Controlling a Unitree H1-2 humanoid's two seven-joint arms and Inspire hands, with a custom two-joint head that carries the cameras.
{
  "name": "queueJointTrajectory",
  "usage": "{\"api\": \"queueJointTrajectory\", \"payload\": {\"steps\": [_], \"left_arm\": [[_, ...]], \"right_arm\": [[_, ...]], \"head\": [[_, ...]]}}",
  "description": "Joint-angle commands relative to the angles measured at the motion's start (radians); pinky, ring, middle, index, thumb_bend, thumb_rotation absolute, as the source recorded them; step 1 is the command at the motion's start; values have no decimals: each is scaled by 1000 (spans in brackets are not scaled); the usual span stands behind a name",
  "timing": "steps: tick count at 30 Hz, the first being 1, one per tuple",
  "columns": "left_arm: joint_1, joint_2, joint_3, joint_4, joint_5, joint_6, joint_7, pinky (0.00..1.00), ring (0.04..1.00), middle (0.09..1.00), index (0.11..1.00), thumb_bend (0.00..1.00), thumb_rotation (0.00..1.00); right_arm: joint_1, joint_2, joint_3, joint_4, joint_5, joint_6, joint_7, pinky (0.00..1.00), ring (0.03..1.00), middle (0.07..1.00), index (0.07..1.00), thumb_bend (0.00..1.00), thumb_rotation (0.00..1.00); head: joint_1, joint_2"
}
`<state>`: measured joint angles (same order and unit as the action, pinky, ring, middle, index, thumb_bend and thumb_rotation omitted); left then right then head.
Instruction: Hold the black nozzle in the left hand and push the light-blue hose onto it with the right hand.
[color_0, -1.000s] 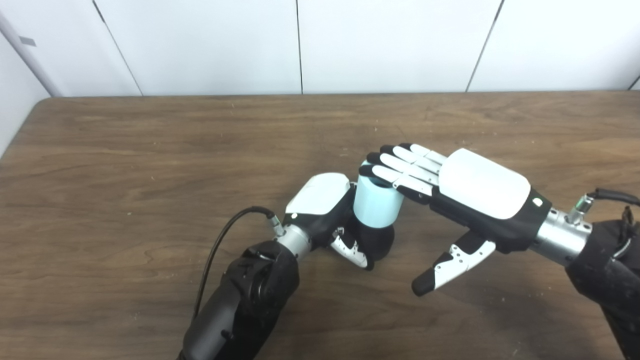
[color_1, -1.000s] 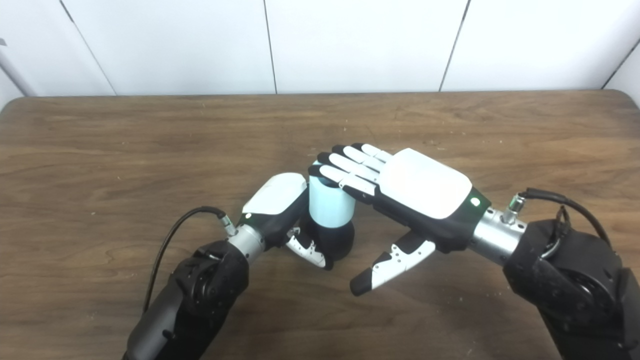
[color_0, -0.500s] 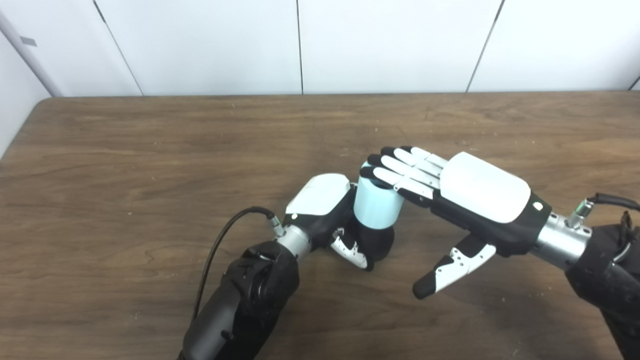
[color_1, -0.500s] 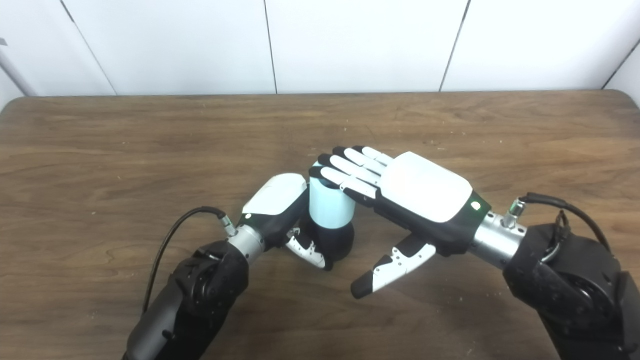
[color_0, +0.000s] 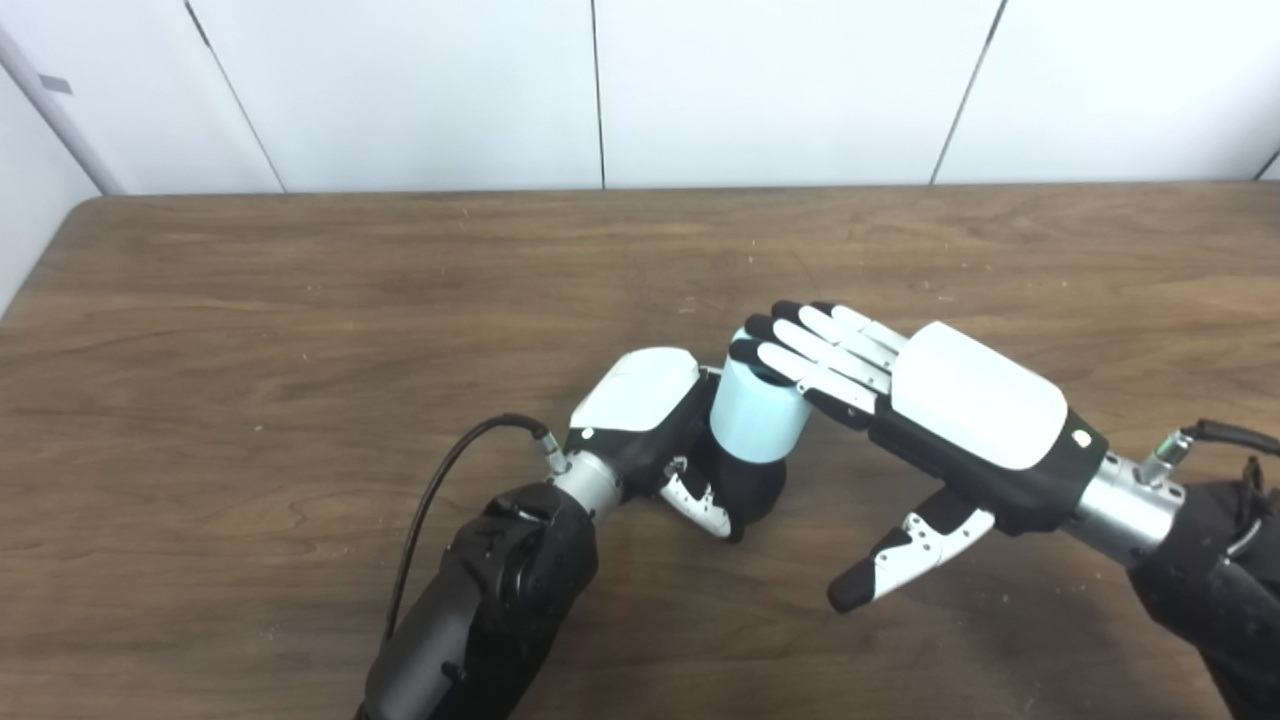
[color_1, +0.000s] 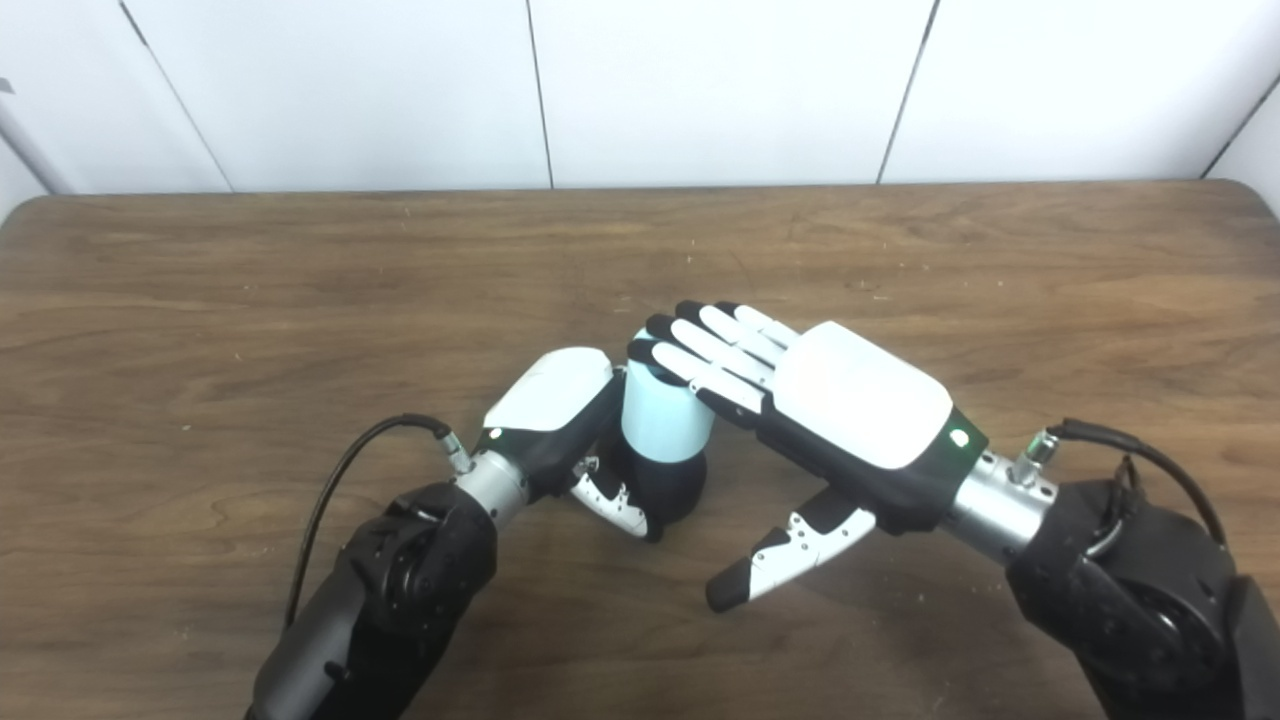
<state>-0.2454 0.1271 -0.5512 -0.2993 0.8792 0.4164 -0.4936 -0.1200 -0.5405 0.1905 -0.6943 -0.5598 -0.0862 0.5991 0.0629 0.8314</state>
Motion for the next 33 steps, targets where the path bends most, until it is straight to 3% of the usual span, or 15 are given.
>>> {"api": "queueJointTrajectory", "payload": {"steps": [1,8,22,29,33], "left_arm": [[70,10,-30,61,-40,52,-135,595,628,553,456,511,0],[70,7,-28,59,-39,52,-140,608,644,555,454,511,0],[66,10,-33,63,-45,52,-138,616,643,555,454,511,0],[66,15,-34,62,-49,51,-132,614,641,554,454,511,0],[64,15,-35,68,-48,50,-129,613,639,554,455,511,0]], "right_arm": [[45,-32,46,14,-24,-21,60,1000,1000,1000,996,614,1000],[46,-39,79,22,-19,3,65,1000,1000,1000,996,608,1000],[24,-57,77,16,12,31,67,1000,1000,1000,997,611,1000],[-72,-91,23,-53,92,111,78,1000,1000,1000,996,615,1000],[-120,-77,-31,-84,117,125,42,1000,1000,1000,987,615,1000]], "head": [[0,2],[-1,2],[0,4],[0,2],[1,0]]}}
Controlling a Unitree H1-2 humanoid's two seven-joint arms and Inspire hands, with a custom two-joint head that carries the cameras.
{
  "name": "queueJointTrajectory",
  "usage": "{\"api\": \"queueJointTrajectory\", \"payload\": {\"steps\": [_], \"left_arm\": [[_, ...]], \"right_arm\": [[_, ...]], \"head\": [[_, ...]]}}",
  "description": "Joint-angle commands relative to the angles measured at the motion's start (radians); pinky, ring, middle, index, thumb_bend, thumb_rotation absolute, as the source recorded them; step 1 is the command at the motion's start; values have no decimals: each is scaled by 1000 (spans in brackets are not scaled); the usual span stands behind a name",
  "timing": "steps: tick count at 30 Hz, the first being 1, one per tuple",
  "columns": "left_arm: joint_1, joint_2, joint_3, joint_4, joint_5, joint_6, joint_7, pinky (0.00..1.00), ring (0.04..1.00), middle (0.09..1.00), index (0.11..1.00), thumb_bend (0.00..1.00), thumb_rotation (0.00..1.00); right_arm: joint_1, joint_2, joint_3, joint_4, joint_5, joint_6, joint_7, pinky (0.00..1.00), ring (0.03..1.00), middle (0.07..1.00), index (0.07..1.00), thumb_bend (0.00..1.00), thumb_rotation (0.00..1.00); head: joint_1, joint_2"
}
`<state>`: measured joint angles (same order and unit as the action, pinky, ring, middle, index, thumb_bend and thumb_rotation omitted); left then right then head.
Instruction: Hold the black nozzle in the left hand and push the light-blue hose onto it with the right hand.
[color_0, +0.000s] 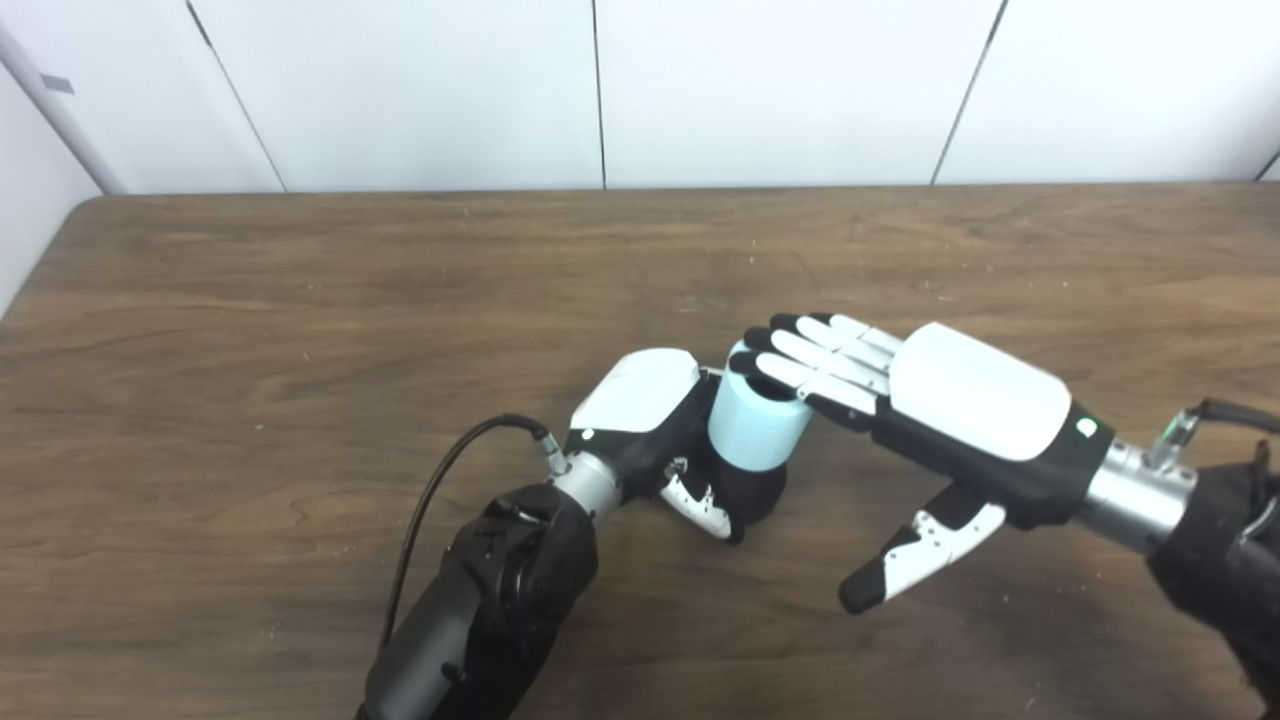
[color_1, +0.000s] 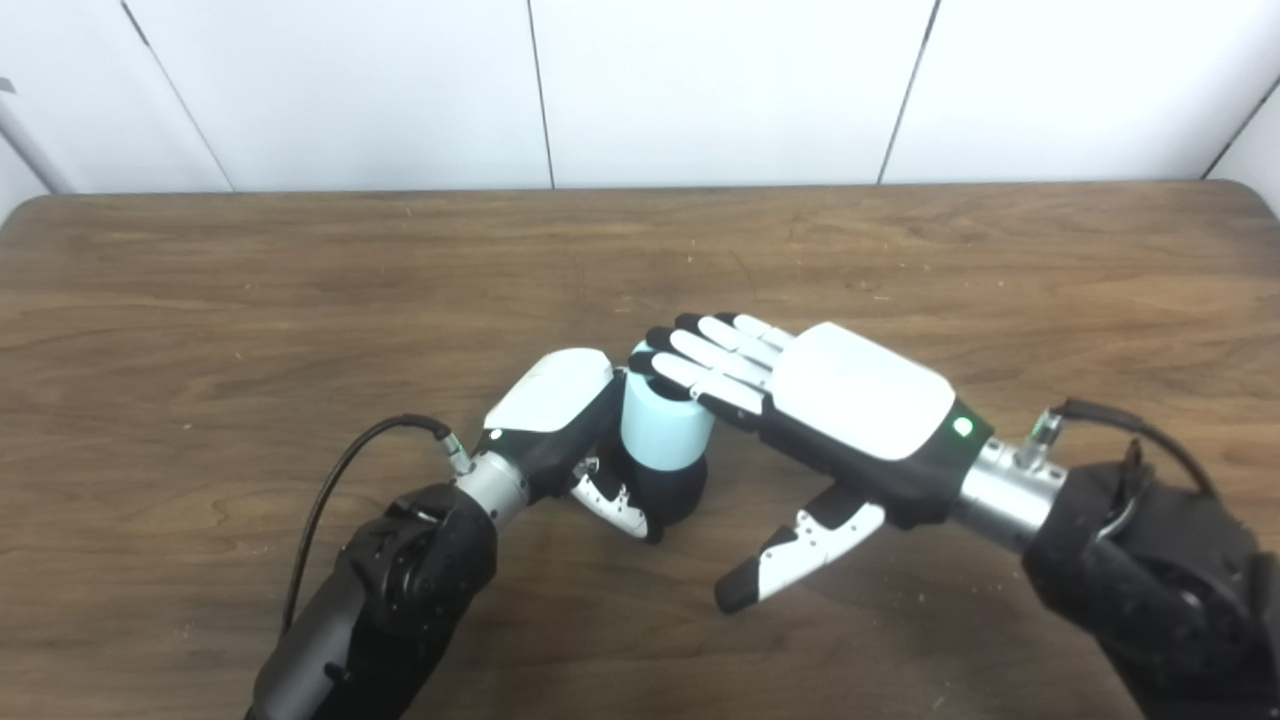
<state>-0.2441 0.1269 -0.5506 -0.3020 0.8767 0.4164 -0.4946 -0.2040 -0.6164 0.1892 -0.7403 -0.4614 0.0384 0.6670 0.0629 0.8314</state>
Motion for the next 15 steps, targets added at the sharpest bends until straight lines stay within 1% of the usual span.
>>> {"api": "queueJointTrajectory", "payload": {"steps": [1,5,8,10,15], "left_arm": [[62,15,-36,72,-46,50,-128,613,638,554,455,511,0],[62,13,-35,69,-41,51,-131,610,638,554,455,511,0],[62,15,-32,67,-42,52,-133,607,637,554,455,511,0],[62,16,-32,67,-42,52,-133,599,631,553,455,511,0],[64,17,-31,64,-40,52,-133,593,625,553,455,511,0]], "right_arm": [[-45,9,-41,-41,18,-2,-37,1000,1000,1000,983,612,1000],[-65,61,-75,-34,-5,-31,-83,1000,1000,994,969,581,998],[-65,85,-88,-20,-26,-43,-103,1000,1000,986,959,568,984],[-64,91,-92,-17,-33,-44,-106,1000,1000,983,956,562,975],[-52,107,-93,-10,-42,-14,-94,1000,1000,980,952,553,966]], "head": [[2,-1],[2,-3],[2,-3],[2,-3],[3,1]]}}
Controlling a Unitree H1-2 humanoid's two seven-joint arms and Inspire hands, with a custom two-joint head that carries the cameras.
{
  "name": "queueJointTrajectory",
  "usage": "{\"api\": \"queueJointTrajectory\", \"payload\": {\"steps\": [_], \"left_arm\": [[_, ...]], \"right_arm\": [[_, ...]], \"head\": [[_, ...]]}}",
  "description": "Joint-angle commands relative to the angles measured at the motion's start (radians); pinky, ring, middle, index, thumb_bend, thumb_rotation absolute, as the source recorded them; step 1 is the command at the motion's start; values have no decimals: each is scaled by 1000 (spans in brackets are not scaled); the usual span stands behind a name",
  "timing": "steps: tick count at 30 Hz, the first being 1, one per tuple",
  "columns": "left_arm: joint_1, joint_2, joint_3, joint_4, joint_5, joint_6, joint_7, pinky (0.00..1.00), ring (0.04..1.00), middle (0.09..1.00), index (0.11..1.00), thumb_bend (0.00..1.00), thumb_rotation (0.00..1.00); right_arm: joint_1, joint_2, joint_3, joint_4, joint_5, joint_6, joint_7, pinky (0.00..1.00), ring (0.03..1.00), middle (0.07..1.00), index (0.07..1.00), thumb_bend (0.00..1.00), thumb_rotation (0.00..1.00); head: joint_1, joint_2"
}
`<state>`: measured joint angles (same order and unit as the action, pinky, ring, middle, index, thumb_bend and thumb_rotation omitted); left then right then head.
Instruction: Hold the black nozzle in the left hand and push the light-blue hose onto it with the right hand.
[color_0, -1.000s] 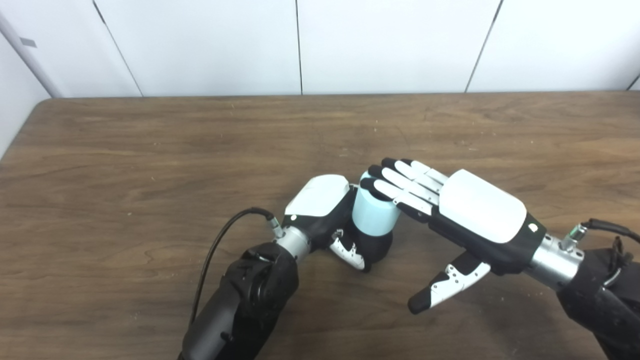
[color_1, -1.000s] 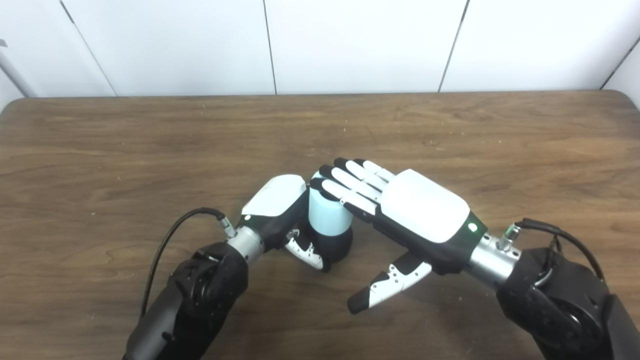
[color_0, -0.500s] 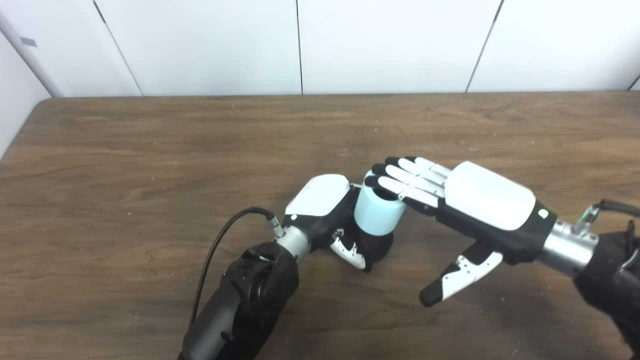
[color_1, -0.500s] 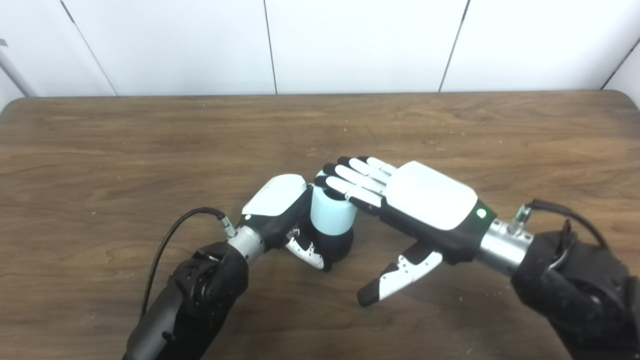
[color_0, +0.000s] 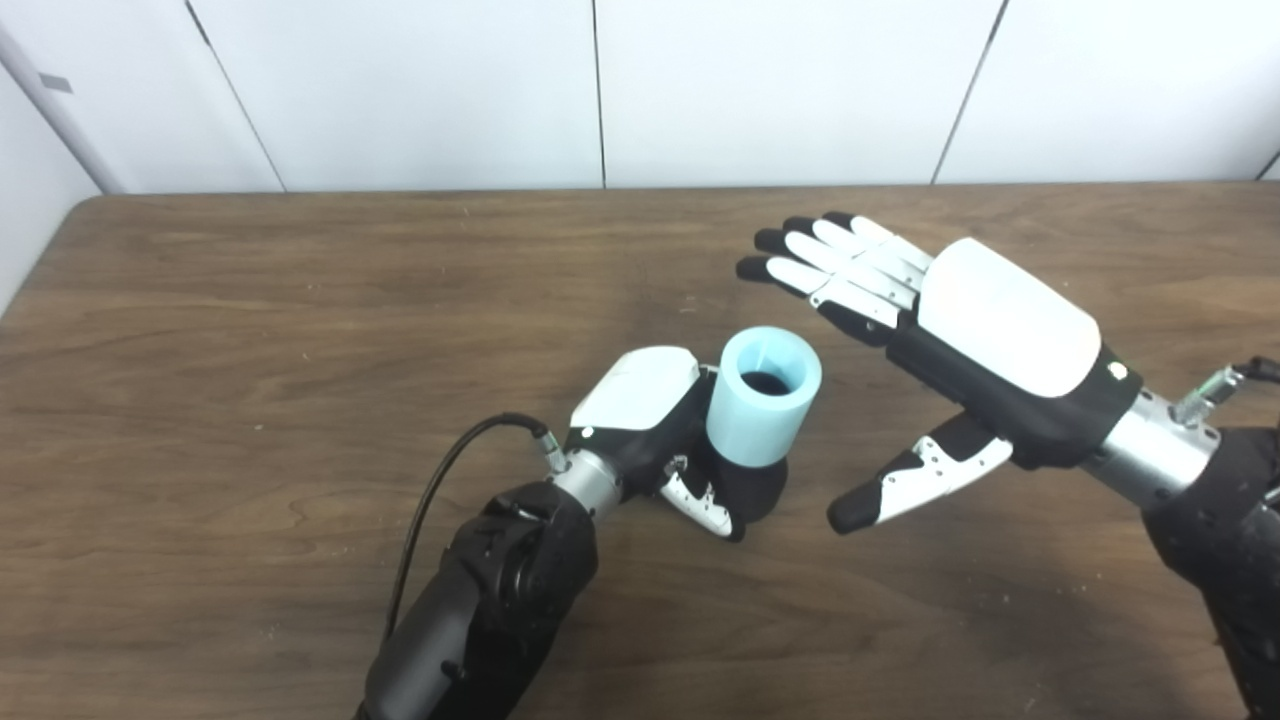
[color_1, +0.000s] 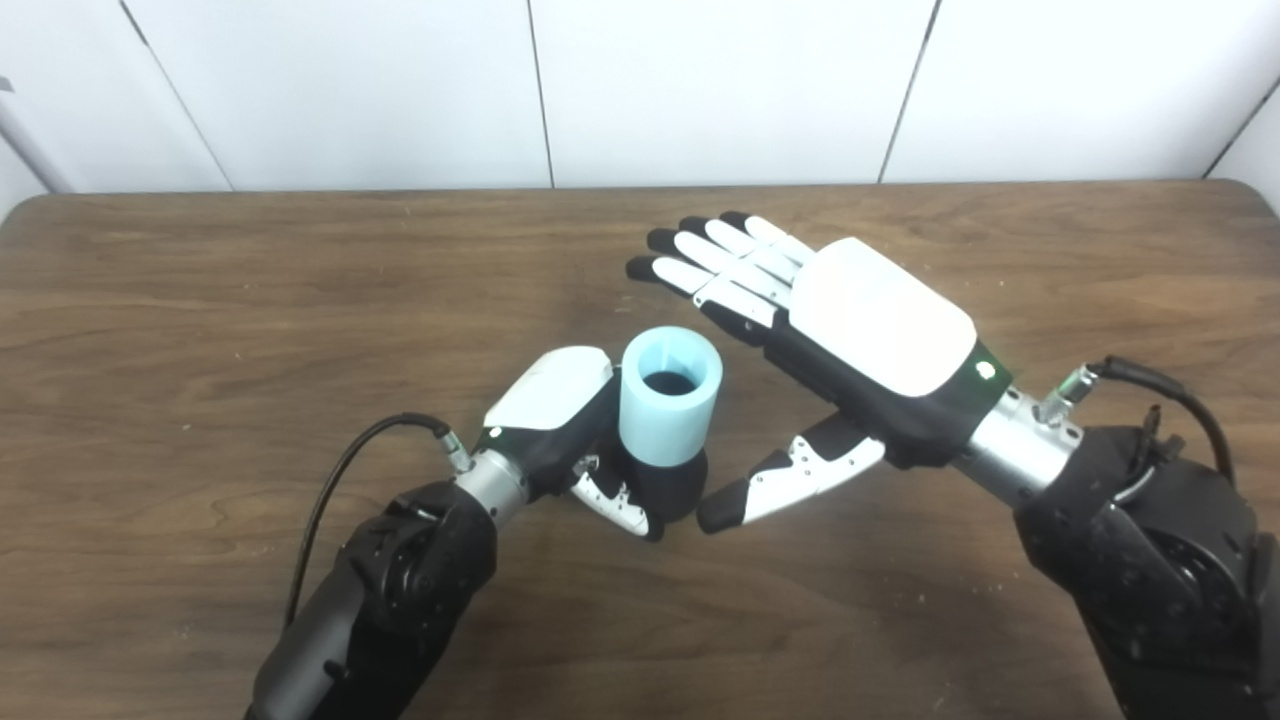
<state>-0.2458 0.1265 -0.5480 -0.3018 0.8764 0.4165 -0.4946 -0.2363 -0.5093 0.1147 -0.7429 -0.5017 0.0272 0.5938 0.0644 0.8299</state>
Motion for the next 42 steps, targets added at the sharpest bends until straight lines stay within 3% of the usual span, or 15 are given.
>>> {"api": "queueJointTrajectory", "payload": {"steps": [1,10,12,14,15,20,25,28,35,42], "left_arm": [[66,18,-34,64,-39,51,-132,593,625,553,455,511,0],[52,22,-27,51,-46,50,-130,580,643,530,475,518,0],[48,24,-20,45,-59,37,-109,588,656,656,492,520,37],[48,24,-9,42,-76,18,-80,607,698,745,697,780,9],[49,24,-4,42,-87,7,-66,612,705,759,725,815,5],[48,32,16,28,-136,-23,-45,733,794,821,794,877,41],[18,66,35,-78,-195,16,-116,961,940,934,901,922,94],[2,66,55,-144,-183,50,-157,930,952,940,912,944,129],[-17,26,125,-208,-110,53,-249,872,912,896,872,957,147],[-28,42,168,-224,-118,47,-221,899,895,883,858,952,131]], "right_arm": [[-18,1,-17,-6,-4,4,-17,1000,1000,979,952,552,965],[-8,7,-7,-8,-19,51,2,1000,1000,978,951,533,961],[-5,7,-6,-10,-18,57,4,1000,1000,978,951,533,962],[-3,6,-7,-11,-18,60,5,1000,1000,978,951,533,962],[-1,6,-7,-12,-19,61,6,1000,1000,978,951,534,962],[8,8,-5,-21,-25,70,13,1000,1000,979,952,534,964],[18,10,-3,-16,-26,72,20,1000,1000,980,953,535,964],[20,14,2,-14,-27,71,21,1000,1000,980,955,536,967],[18,12,2,-6,-15,70,19,1000,1000,981,956,541,969],[25,7,-4,4,-6,58,10,1000,1000,981,957,541,970]], "head": [[2,3],[2,0],[0,0],[-1,1],[-2,2],[-4,2],[0,3],[0,3],[0,-1],[-1,-2]]}}
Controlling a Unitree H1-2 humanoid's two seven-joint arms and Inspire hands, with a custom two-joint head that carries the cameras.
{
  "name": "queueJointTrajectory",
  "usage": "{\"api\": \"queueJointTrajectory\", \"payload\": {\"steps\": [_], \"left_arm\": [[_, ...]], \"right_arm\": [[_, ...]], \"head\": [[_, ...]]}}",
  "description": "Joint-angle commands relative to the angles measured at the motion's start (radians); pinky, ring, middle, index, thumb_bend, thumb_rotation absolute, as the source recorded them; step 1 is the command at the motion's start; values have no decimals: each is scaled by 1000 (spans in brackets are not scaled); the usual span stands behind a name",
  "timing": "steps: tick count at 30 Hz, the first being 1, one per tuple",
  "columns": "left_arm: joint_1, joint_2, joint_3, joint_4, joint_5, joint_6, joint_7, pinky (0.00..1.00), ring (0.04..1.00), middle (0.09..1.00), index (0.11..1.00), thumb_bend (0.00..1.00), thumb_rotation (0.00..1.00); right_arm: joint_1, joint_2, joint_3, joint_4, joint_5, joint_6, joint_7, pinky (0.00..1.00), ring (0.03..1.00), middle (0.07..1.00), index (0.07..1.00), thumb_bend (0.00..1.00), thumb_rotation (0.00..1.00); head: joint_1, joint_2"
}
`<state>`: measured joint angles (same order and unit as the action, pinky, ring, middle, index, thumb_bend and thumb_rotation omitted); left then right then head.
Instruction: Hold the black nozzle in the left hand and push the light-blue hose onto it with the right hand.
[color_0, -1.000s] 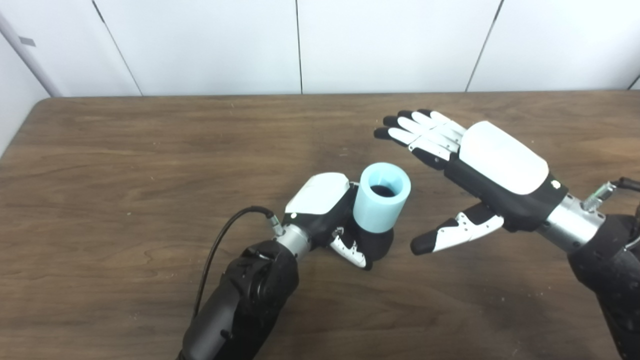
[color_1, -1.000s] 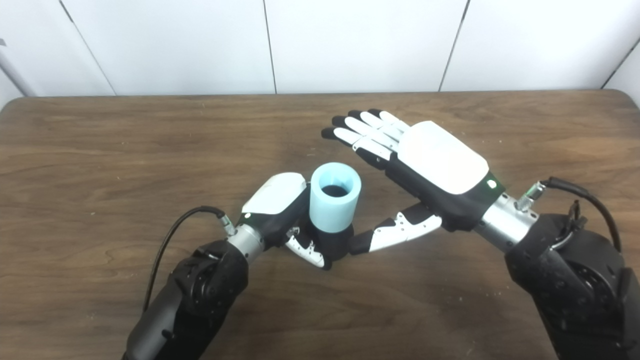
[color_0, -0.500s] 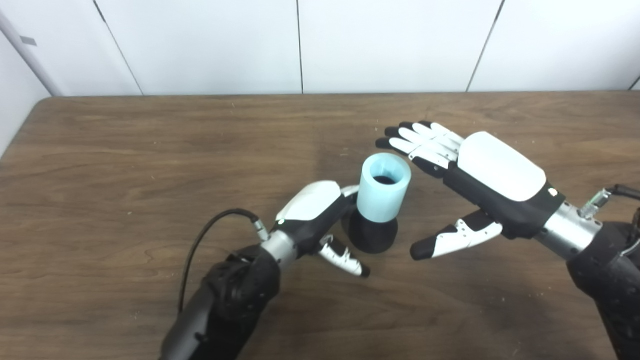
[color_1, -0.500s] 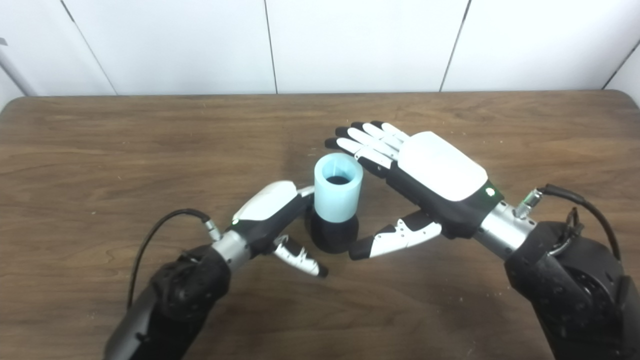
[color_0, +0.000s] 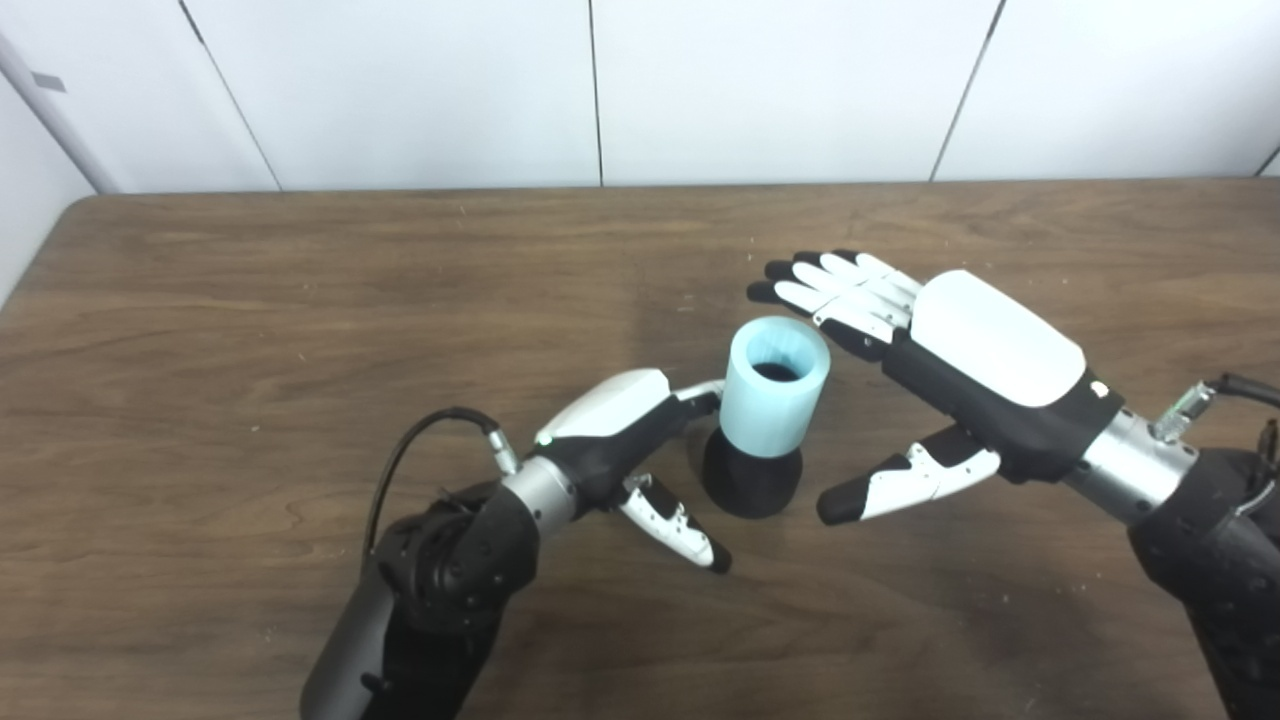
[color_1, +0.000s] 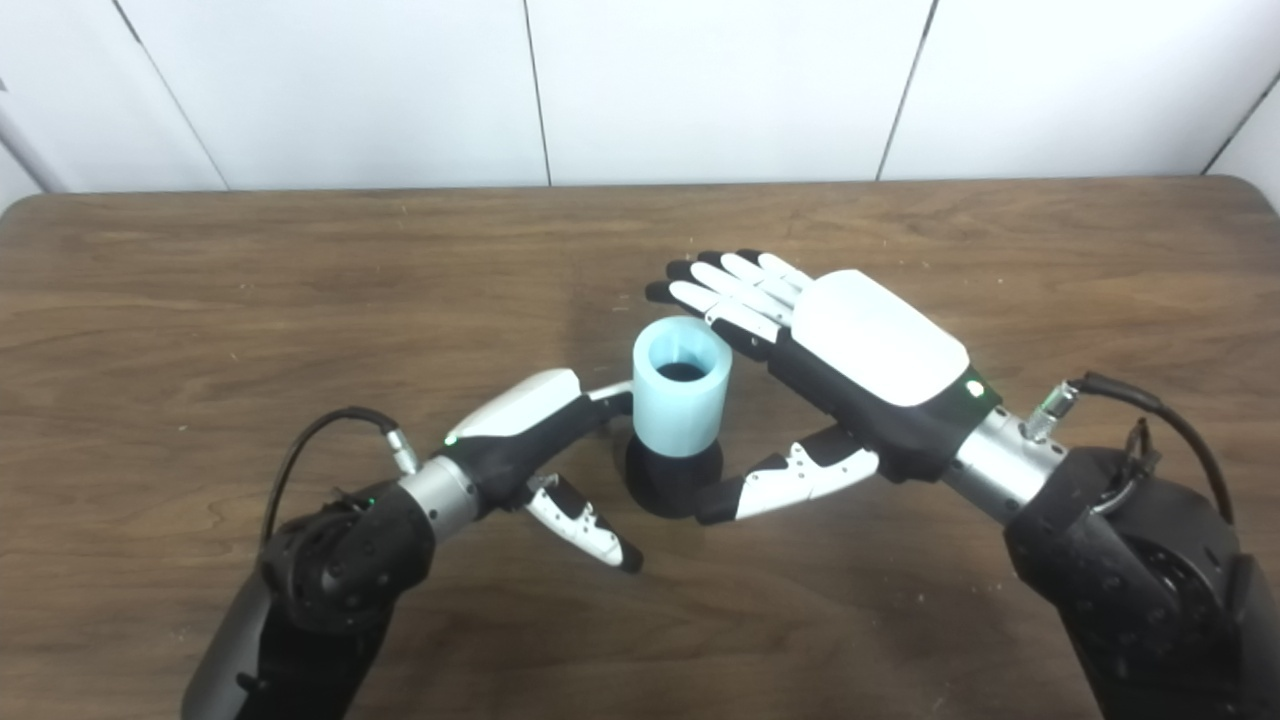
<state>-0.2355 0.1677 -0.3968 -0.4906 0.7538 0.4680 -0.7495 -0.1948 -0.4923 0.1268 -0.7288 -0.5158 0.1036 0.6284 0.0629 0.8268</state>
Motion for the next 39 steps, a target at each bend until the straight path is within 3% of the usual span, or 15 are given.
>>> {"api": "queueJointTrajectory", "payload": {"steps": [1,4,8,11,16,21,23,27,29,34,39], "left_arm": [[-38,0,32,-43,-5,-10,49,876,894,881,857,952,128],[-19,-18,100,-52,-64,-61,147,733,853,864,848,945,121],[8,-58,198,-50,-197,-140,281,686,776,800,816,914,105],[14,-88,274,-70,-306,-128,334,698,727,745,786,874,99],[21,-133,378,-96,-455,-49,390,679,694,698,749,797,157],[44,-149,435,-111,-508,-3,442,616,670,684,741,720,270],[70,-165,453,-98,-513,-18,491,600,666,682,724,685,279],[134,-197,468,-57,-525,-83,581,622,665,681,699,616,274],[157,-199,465,-50,-537,-92,602,623,681,699,706,569,278],[229,-184,447,-44,-570,-55,599,689,757,773,771,483,319],[281,-171,448,-17,-602,-73,613,753,804,822,807,426,416]], "right_arm": [[-16,-11,-18,-9,9,-20,-27,1000,1000,981,957,541,970],[-11,-13,-22,-2,10,-27,-33,1000,1000,980,957,541,969],[-8,-12,-25,5,7,-32,-38,1000,1000,979,956,539,967],[-9,-12,-31,10,11,-33,-41,1000,1000,979,955,536,966],[-11,-8,-40,53,21,-52,-67,1000,998,977,955,525,960],[-8,6,-53,123,44,-72,-113,990,984,973,955,510,971],[4,40,-63,166,75,-56,-147,966,978,967,956,526,992],[56,191,-91,225,157,51,-234,884,959,961,949,537,1000],[73,239,-100,240,171,74,-268,850,940,957,945,526,1000],[122,344,-124,324,202,21,-385,819,903,920,908,469,1000],[153,380,-139,395,287,5,-436,818,898,903,899,414,1000]], "head": [[1,1],[1,1],[-2,2],[-2,1],[1,0],[-13,-3],[-13,-3],[-14,-3],[-17,-4],[-24,-3],[-26,-4]]}}
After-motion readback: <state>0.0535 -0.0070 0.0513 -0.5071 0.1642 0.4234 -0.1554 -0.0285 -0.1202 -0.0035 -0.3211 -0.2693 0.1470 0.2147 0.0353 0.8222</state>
